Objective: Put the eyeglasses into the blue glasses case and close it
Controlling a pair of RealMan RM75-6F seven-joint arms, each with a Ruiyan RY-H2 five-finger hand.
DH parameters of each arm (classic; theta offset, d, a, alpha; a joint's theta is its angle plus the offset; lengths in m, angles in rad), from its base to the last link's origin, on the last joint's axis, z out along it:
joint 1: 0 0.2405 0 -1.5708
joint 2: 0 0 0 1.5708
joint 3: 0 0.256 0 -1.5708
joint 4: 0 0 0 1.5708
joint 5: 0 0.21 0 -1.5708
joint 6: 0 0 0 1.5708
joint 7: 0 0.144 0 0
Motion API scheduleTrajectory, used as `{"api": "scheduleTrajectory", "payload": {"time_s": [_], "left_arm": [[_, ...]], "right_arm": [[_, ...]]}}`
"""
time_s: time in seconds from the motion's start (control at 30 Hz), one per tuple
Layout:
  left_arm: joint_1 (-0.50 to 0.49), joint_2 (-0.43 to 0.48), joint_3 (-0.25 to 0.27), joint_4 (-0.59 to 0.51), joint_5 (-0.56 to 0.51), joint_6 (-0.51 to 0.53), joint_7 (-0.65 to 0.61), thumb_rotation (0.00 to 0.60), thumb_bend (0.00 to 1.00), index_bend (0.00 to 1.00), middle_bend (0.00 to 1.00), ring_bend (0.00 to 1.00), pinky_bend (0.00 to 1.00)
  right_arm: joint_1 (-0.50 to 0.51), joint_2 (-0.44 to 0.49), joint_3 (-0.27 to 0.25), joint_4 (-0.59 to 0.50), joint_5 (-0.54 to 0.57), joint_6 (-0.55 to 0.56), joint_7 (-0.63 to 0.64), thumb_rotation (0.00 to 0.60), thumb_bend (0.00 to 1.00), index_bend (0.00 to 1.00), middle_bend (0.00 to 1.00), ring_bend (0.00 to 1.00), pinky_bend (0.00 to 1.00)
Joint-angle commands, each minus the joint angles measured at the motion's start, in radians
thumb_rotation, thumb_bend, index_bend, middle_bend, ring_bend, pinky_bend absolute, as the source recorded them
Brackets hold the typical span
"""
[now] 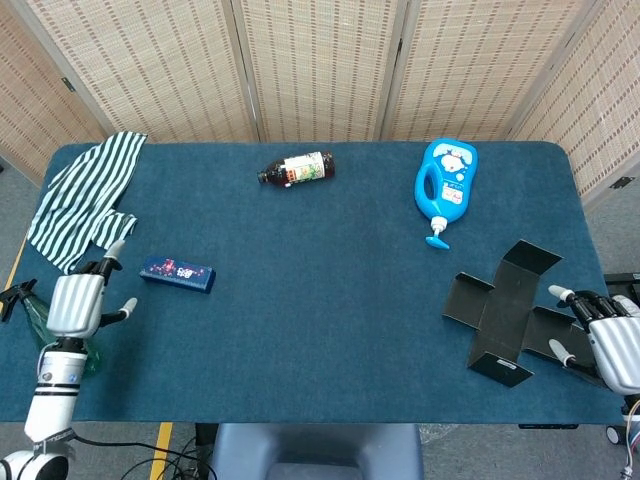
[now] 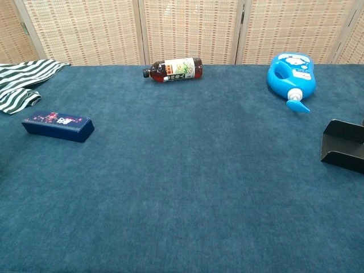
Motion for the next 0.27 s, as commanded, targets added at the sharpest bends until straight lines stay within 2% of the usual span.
{"api": "scheduleTrajectory", "payload": {"time_s": [0.03,0.27], "left_arm": [[0.07,0.029,0.035,-0.035,0.041,0.067,-0.021,0.6,0.27,0.11,0.39,0.38,0.56],[0.197,0.066,0.099,-0.071,0.093,0.181,-0.042,0.6,0.27,0.11,0.39,0.38,0.53]], "right_arm": [[0.003,-0.004,-0.003,0.005,-0.008,0.0,0.002,0.6,0.27,0.18,0.35,0.26,0.28],[0.01,-0.017,-0.013,0.019,-0.025,-0.002,0.009,0.6,0.27,0.18,0.35,0.26,0.28]]}}
